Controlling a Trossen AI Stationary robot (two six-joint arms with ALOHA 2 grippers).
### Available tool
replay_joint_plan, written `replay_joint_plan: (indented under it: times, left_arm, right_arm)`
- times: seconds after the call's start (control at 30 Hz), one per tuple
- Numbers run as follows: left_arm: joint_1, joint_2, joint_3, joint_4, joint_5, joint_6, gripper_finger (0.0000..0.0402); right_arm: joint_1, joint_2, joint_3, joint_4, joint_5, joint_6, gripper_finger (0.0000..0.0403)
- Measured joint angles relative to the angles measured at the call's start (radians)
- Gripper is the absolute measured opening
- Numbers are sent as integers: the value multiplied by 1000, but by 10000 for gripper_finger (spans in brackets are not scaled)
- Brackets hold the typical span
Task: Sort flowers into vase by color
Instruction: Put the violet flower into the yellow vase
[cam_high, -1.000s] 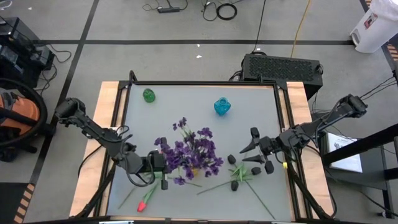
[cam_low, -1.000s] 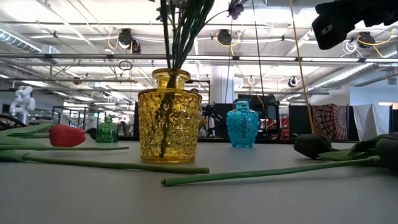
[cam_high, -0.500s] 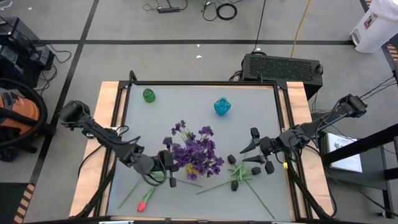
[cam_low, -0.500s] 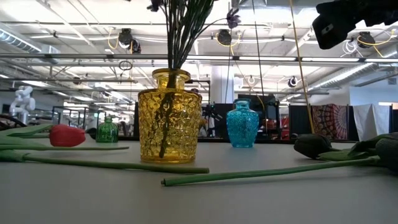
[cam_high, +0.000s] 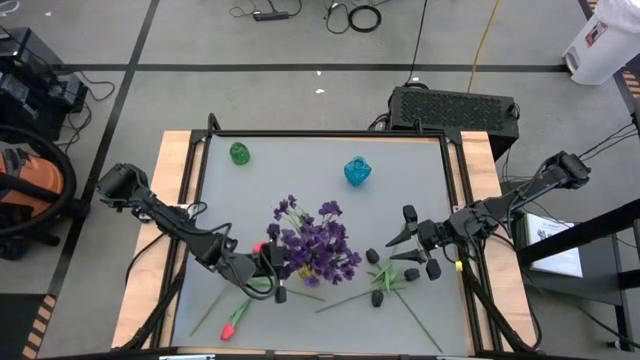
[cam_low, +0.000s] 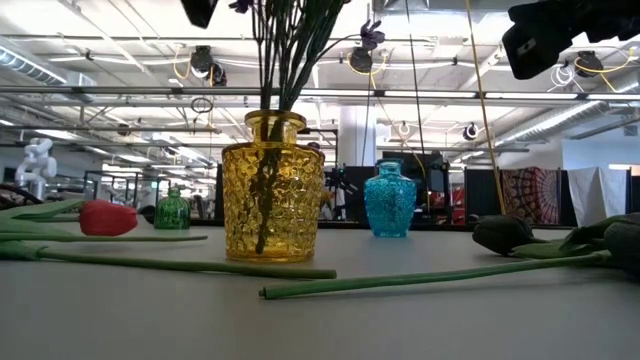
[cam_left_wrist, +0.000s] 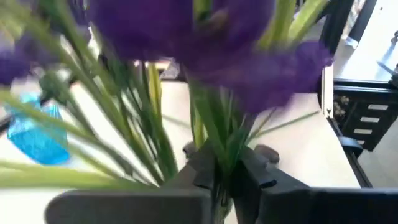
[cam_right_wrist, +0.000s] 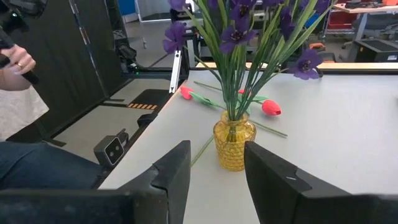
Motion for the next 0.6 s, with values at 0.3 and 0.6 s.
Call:
replay_joint_plan:
  times: [0.3,0.6]
  left_arm:
    - [-7,0,0,-130,6,-114,117]
    - [-57,-4,0,-148,34,-113,126]
  right_arm:
    - [0,0,0,-1,0,3,141]
    - [0,0,0,-3,0,22,141]
